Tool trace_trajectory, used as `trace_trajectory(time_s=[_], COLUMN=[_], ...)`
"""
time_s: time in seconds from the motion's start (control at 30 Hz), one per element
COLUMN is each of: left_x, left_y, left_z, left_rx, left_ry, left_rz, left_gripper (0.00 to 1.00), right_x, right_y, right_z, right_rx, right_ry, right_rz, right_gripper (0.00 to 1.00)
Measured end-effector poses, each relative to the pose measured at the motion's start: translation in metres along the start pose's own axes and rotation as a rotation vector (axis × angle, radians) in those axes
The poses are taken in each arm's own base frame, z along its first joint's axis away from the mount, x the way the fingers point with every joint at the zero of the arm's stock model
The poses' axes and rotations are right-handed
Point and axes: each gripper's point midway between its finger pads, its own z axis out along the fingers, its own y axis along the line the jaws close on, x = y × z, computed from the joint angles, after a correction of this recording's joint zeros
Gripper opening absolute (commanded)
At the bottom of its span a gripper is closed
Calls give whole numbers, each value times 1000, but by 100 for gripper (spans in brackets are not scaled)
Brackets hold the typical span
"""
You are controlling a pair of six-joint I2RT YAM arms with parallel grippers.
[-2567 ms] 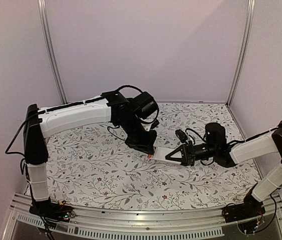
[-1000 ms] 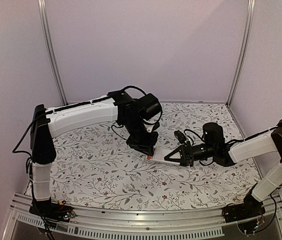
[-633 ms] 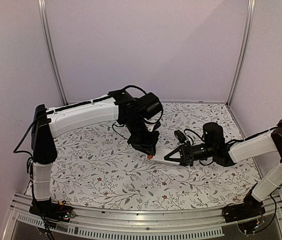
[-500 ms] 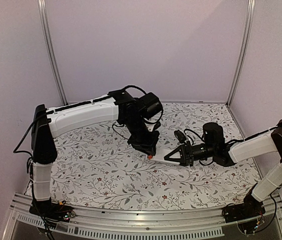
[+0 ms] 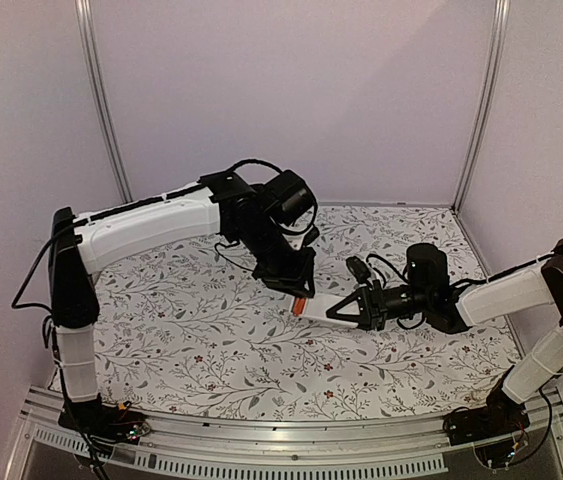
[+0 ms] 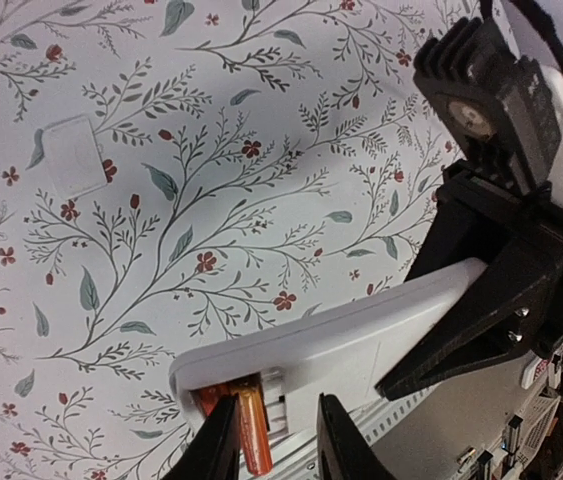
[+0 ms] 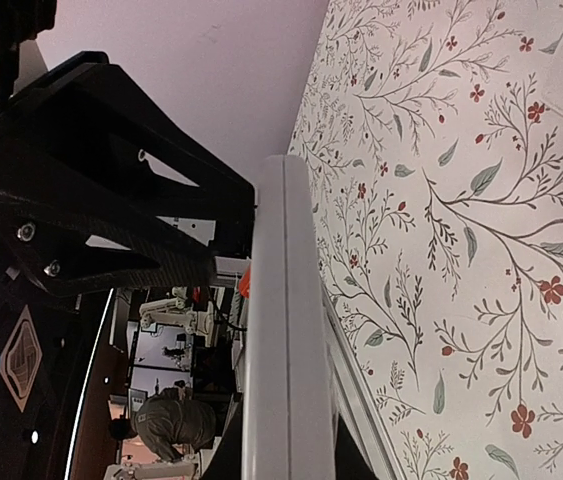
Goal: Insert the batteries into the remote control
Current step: Place the battery in the battery compartment, then load the battery into the battery compartment.
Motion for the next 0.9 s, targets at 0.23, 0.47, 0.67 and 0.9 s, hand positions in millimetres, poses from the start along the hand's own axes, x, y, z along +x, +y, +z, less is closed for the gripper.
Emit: trace_trajectory(time_s=[0.23,0.47,0.67,0.9], left_x=[-7,-7,8,20], left_y=[3,25,33,15], left_z=[-24,-52,-61,-95], left_rx=[47,74,124,178], left_ry=[-85,-229,-330,-457], left_rz=[-1,-22,89,414], left_gripper=[27,34,46,38], right_x=[0,1,2,6], right_y=[5,8,13,18], right_z=[0,0,0,-1], right_rx=[-18,-33,-50,-71], right_ry=[5,15,22,46], right_rz=[-8,-13,-22,-18], right_gripper=[0,0,0,0])
